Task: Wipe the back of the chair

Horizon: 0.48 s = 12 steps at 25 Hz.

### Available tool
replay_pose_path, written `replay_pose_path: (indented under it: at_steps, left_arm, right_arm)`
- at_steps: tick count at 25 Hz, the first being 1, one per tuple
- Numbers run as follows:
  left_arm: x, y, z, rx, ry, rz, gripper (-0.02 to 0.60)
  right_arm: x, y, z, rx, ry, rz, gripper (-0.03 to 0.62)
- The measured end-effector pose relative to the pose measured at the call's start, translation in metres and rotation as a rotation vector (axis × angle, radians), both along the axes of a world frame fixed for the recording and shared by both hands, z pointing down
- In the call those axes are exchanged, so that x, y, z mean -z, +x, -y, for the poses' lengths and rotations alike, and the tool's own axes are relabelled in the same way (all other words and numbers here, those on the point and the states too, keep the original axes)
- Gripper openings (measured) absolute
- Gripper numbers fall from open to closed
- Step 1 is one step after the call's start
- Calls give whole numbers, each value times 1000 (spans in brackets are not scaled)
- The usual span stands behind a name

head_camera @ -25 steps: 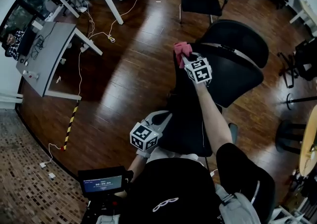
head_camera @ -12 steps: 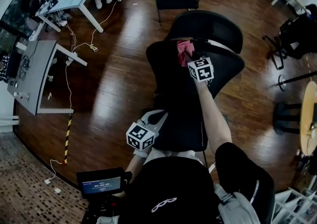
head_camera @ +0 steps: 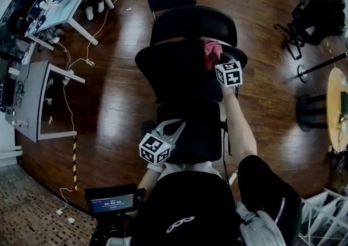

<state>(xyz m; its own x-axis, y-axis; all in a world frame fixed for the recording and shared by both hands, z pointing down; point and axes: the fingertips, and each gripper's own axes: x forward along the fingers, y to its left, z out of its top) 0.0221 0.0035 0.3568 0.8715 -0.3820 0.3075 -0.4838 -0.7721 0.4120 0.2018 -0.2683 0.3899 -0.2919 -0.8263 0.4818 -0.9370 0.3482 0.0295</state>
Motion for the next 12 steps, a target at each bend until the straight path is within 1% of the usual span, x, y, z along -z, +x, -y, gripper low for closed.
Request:
replay_pose_path:
  at_steps: [7, 12]
  left_arm:
    - [0, 32, -7, -41, 3, 1, -9]
    - [1, 50, -15, -53, 5, 1, -9]
  right_arm:
    - [1, 74, -22, -88, 2, -20, 40]
    - [5, 124, -38, -149, 11, -35, 40]
